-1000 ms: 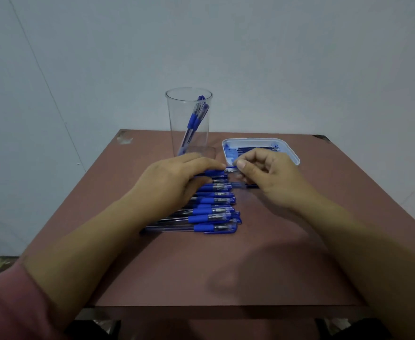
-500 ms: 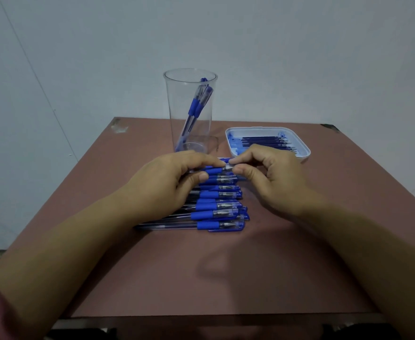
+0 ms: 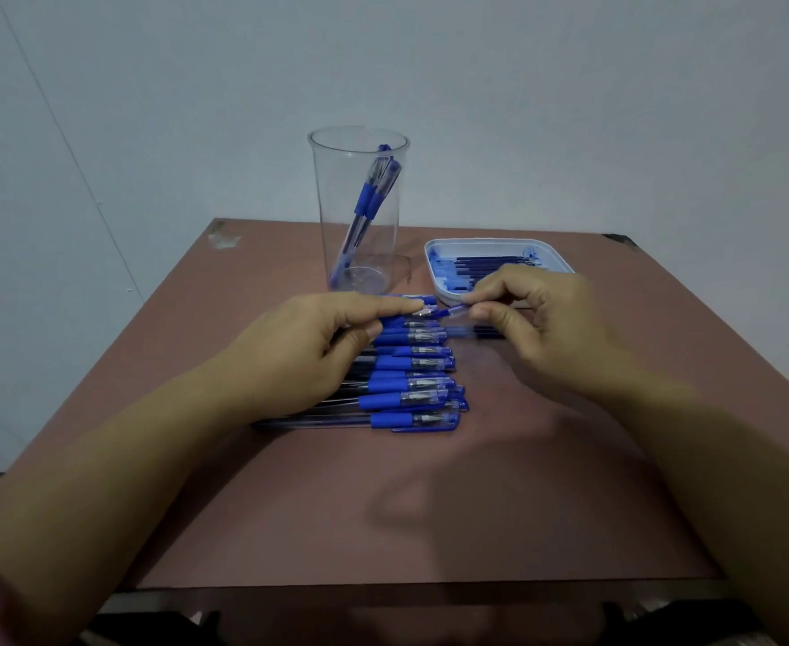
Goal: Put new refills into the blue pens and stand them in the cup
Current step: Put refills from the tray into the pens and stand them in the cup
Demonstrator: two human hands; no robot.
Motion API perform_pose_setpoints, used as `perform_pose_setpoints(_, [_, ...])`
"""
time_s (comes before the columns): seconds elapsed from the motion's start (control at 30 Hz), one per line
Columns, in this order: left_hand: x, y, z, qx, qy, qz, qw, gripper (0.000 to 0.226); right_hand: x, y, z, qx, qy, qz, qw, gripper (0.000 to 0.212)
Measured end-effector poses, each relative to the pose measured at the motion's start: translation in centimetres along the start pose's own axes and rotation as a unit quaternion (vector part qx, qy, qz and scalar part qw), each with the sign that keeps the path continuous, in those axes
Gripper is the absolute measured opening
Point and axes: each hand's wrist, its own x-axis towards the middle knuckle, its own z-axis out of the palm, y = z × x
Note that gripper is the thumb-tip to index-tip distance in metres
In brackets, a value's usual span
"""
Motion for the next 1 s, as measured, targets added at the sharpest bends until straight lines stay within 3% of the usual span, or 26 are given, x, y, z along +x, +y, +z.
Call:
perform_pose_setpoints(0.1, [0.2, 0.0, 0.1, 0.03, 0.018, 0.011, 0.999, 0.045, 0.0, 0.0, -0.2, 0.006, -0.013, 0.015, 1.0, 0.009])
perform_pose_setpoints(0.23, [0.1, -0.5, 0.1, 0.041, 0.069, 0.005, 0.997, 0.035, 0.2, 0.0, -1.1, -0.001, -0.047, 0.044, 0.998, 0.027])
perform_pose_setpoints(0.37, [0.0, -1.1, 0.0, 0.05, 0.113, 0.005, 0.992, 0.027, -0.2, 0.2, -2.8, -0.024, -0.099, 0.092, 0.991, 0.02])
perform_pose_setpoints(0.57, [0.2, -1.0, 0.0, 0.025, 0.105, 0.01, 0.994, 0.032, -0.4, -0.2, -3.8, -0.019, -0.174, 0.147, 0.973, 0.009])
perform_pose_setpoints(0.8, [0.4, -1.0, 0.0, 0.016, 0.102, 0.017, 0.995, 0.03, -0.7, 0.6, -3.7, -0.01, -0.27, 0.2, 0.942, 0.012])
perform_pose_setpoints(0.87, [0.4, -0.9, 0.0, 0.012, 0.103, 0.022, 0.994, 0.03, -0.7, 0.5, -3.6, -0.023, -0.254, 0.182, 0.95, 0.011])
perform_pose_setpoints(1.0, [0.4, -0.8, 0.2, 0.009, 0.102, 0.034, 0.994, 0.033, -0.5, -0.2, -2.0, -0.016, -0.115, 0.071, 0.991, 0.009])
